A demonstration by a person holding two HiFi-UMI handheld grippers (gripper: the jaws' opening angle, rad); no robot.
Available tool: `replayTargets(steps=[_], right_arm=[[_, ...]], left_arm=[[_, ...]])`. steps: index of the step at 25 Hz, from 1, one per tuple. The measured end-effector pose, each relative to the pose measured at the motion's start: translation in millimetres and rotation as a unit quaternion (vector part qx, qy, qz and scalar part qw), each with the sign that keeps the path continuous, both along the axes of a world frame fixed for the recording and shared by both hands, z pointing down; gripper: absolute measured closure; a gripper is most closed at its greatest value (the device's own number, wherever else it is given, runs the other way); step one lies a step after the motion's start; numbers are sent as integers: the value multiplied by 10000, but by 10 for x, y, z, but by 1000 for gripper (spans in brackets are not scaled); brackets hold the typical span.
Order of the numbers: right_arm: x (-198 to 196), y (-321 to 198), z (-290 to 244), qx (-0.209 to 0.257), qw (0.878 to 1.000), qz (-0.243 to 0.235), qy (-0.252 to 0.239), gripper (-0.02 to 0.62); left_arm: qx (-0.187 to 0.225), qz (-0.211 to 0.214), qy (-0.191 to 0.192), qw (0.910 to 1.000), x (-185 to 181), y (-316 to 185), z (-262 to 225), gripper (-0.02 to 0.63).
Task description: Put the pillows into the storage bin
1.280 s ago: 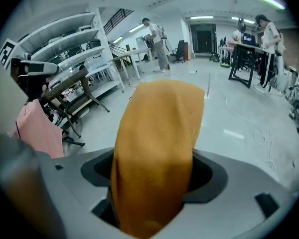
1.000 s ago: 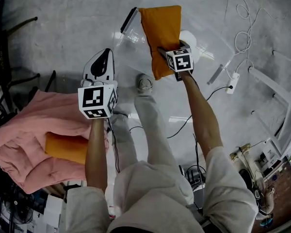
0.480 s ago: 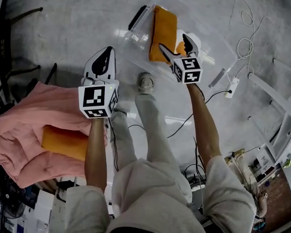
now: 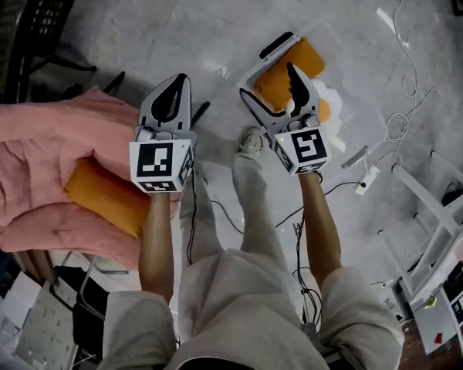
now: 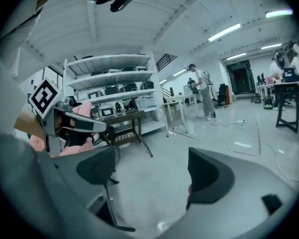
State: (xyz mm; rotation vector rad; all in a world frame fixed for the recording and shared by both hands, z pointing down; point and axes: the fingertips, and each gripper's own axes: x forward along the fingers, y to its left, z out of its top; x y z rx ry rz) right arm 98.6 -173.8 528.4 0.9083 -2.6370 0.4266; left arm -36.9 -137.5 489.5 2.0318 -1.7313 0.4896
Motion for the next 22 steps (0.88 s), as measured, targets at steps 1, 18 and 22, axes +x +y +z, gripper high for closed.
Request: replayTargets(steps=[1, 18, 22], right_arm=[[-209, 92, -125, 51, 9998, -160, -70, 141], [-3315, 2345, -955, 188, 9588, -2768, -605, 141], [-3946, 3073, -905, 11, 9382, -3402, -634, 141]], left_arm=[[61, -176, 62, 9998, -162, 92, -91, 595], [505, -2700, -37, 9615, -2789, 2591, -738, 595], [467, -3333, -95, 9416, -3345, 3403, -729, 595]])
